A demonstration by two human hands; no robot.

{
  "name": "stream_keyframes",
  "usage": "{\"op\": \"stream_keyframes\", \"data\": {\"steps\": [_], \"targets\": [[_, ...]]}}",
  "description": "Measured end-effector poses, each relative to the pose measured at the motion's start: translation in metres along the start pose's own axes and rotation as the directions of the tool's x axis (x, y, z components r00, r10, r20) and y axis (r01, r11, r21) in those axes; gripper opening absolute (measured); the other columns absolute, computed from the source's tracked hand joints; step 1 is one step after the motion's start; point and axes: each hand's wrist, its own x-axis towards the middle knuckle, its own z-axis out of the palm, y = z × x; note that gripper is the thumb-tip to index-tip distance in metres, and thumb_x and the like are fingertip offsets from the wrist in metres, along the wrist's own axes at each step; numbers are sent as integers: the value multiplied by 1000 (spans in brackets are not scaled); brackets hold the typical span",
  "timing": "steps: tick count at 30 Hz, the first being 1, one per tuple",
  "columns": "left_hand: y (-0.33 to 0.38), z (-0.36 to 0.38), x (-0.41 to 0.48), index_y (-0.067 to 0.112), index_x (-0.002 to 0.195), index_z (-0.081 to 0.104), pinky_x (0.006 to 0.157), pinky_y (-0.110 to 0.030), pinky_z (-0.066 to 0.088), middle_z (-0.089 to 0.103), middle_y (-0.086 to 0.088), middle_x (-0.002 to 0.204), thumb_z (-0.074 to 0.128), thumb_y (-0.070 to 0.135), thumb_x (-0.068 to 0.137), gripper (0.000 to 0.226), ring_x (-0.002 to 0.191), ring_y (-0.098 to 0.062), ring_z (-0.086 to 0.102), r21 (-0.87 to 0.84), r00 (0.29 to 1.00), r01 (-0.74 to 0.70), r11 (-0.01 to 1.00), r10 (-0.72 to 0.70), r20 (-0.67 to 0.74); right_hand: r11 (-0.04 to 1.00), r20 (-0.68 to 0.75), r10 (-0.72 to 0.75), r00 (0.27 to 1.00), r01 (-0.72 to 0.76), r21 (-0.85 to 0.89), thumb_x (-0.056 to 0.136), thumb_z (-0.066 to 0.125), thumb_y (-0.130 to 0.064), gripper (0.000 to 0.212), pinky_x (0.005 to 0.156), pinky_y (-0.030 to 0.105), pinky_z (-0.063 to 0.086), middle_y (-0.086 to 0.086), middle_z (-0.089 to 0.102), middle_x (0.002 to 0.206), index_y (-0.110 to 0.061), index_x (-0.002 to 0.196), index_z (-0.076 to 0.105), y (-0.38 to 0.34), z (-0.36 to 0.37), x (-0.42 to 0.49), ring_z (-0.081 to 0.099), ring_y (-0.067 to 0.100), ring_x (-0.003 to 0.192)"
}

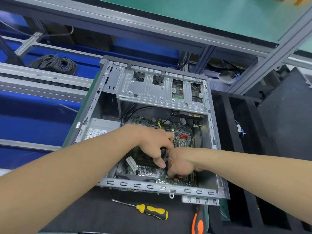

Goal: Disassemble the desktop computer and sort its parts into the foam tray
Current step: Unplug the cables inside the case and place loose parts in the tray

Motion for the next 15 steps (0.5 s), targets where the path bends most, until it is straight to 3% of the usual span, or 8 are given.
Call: {"op": "stream_keyframes", "data": {"steps": [3, 5, 7, 9, 10, 12, 13, 15], "targets": [[0, 0, 2, 31, 109, 57, 105, -43, 38, 37, 5, 134, 74, 49, 87, 33, 125, -22, 38, -10, 1000, -6, 1000, 6, -9, 997, 1, -49, 999, 49, 52, 92, 68, -16, 12, 60, 27, 41, 5, 59, 70, -7, 85, 67, 0, 3, -6, 50, 18, 62], [0, 0, 2, 27, 119, 62, 105, -42, 37, 37, 5, 134, 74, 48, 87, 40, 125, -21, 38, -11, 1000, -9, 1000, 9, -4, 998, -30, -43, 999, 44, 40, 93, 66, -20, 22, 60, 25, 43, 0, 58, 65, -10, 74, 70, 2, -5, -16, 50, 14, 61], [1, -1, 3, 27, 115, 63, 103, -39, 38, 38, 5, 132, 76, 47, 87, 36, 125, -20, 39, -33, 1000, -6, 999, 6, 1, 998, -40, -31, 999, 33, 59, 94, 66, -20, 20, 90, 30, 53, -3, 65, 65, -11, 80, 78, 9, -16, -25, 54, 13, 72], [1, -1, 3, 30, 108, 61, 98, -36, 37, 38, 5, 131, 76, 46, 87, 30, 124, -19, 39, -47, 1000, -1, 999, 1, 0, 981, 0, -29, 1000, 29, 192, 92, 70, -17, 16, 115, 44, 43, -1, 69, 64, -10, 81, 80, 15, -21, -30, 53, 20, 80], [0, -1, 3, 30, 109, 61, 98, -36, 36, 38, 5, 131, 76, 46, 87, 31, 124, -20, 39, -50, 1000, 1, 999, -1, -2, 973, -2, -41, 999, 41, 226, 92, 71, -16, 15, 113, 45, 44, -1, 69, 64, -8, 82, 79, 14, -22, -32, 52, 21, 80], [0, -1, 2, 29, 121, 62, 105, -39, 36, 38, 5, 135, 75, 47, 88, 40, 128, -21, 38, -46, 1000, 5, 999, -5, 1, 962, -60, -56, 997, 70, 265, 91, 72, -15, 17, 78, 36, 52, -1, 69, 62, 0, 88, 78, 14, -24, -32, 52, 18, 69], [0, -1, 1, 30, 129, 61, 109, -41, 35, 37, 5, 138, 74, 48, 88, 47, 130, -21, 38, -47, 1000, 6, 999, -6, 6, 959, -88, -54, 995, 76, 272, 90, 74, -15, 18, 60, 30, 45, 0, 69, 62, 2, 92, 78, 13, -25, -32, 49, 15, 59], [2, -2, -2, 33, 137, 58, 115, -43, 32, 37, 6, 140, 75, 48, 88, 55, 132, -20, 37, -92, 1000, 5, 996, -4, 15, 949, -108, -35, 993, 67, 307, 90, 75, -15, 18, 46, 23, 35, 2, 68, 65, 2, 96, 77, 13, -27, -32, 46, 11, 48]]}}
